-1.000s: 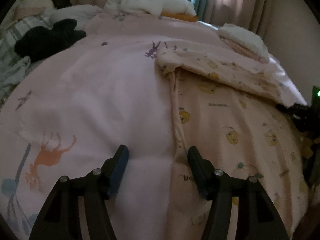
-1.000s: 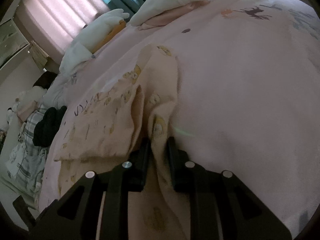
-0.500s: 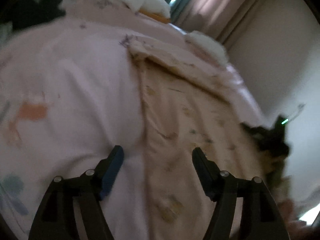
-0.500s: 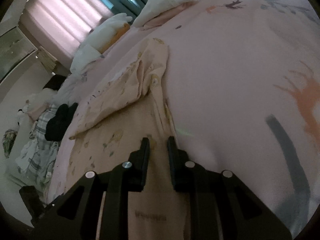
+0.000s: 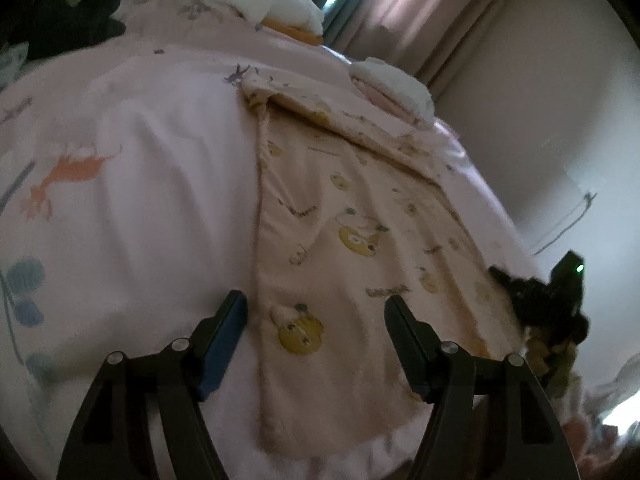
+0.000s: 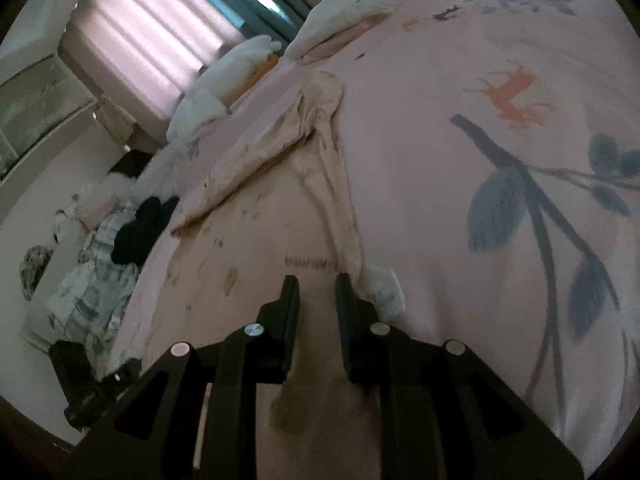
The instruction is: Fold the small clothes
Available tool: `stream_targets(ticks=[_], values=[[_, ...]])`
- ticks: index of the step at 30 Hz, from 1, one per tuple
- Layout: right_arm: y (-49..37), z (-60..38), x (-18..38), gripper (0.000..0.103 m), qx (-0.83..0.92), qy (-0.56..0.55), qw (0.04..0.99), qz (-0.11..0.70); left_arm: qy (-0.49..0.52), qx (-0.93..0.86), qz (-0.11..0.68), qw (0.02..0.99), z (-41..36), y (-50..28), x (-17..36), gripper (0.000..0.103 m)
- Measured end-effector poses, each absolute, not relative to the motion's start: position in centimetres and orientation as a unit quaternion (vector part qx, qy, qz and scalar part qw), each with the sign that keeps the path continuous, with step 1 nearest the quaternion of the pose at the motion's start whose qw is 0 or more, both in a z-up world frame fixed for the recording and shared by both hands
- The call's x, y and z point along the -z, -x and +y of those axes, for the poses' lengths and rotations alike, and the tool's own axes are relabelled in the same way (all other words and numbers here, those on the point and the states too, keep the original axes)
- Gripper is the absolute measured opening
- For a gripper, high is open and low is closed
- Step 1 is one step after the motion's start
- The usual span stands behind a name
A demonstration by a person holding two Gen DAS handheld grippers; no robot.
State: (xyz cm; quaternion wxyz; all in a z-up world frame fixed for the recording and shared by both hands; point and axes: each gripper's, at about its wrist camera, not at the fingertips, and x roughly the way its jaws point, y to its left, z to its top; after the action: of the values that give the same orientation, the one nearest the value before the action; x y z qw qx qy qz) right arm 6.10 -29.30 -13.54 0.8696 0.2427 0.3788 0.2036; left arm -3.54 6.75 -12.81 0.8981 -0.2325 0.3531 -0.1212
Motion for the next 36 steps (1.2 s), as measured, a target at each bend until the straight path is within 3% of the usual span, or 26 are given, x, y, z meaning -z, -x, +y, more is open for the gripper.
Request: stream_targets(ticks=[3, 5, 6, 10, 19, 36], values=[[-4.7, -28.1, 12.8, 0.05, -0.217, -0.216, 0.872, 0.381, 0.269, 0.149, 0.35, 0.885, 7.4, 4.0, 12.9, 0.07], [-3.9, -27.3, 12.3, 0.08, -0.237, -0.207, 0.87, 0.38, 0.288, 0.168, 0.348, 0.876, 7.8, 4.1, 13.0, 0.07], [-3.6, -27.0, 12.2, 0.083, -0.239, -0.199, 0.87, 0.382, 0.294, 0.178, 0.349, 0.872, 7.9, 4.2, 13.1, 0.07], [-2.7, -25.7, 12.0, 0.084, -0.219, -0.151, 0.881, 0.391, 0.308, 0.208, 0.353, 0.859, 8.0, 4.6, 13.1, 0.07], [-0.4, -28.4, 12.9, 0.084, -0.241, -0.25, 0.852, 0.391, 0.284, 0.173, 0.356, 0.873, 5.8, 5.0, 12.8, 0.07], [2.3, -30.3, 12.1, 0.085, -0.172, -0.255, 0.86, 0.408, 0.221, 0.111, 0.35, 0.903, 3.8, 4.4, 12.9, 0.07]])
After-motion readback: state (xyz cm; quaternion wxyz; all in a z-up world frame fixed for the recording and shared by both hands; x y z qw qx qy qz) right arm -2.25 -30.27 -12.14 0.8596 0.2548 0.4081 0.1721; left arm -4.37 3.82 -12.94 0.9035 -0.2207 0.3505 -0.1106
